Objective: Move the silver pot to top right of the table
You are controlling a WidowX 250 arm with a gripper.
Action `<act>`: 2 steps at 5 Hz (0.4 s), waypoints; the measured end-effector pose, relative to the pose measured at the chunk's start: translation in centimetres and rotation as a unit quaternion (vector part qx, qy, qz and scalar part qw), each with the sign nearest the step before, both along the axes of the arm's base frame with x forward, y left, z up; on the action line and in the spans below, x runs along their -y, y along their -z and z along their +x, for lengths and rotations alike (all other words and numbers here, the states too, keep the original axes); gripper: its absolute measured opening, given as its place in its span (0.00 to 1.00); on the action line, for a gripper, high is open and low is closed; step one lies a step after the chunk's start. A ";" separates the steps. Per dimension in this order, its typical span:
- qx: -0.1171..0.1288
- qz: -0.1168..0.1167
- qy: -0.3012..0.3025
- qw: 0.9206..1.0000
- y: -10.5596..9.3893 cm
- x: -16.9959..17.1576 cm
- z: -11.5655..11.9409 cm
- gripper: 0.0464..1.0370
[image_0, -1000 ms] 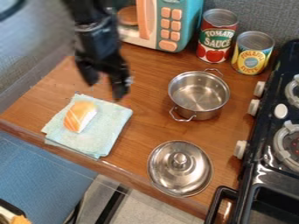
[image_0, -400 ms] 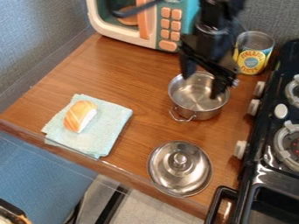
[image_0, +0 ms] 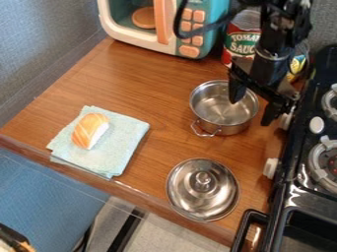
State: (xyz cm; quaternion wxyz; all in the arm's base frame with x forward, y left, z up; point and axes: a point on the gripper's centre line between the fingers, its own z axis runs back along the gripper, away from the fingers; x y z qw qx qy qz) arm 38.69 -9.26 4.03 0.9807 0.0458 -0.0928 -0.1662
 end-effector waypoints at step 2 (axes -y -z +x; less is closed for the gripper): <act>-0.037 -0.007 -0.010 0.999 2.7 1.0 -0.7 0.62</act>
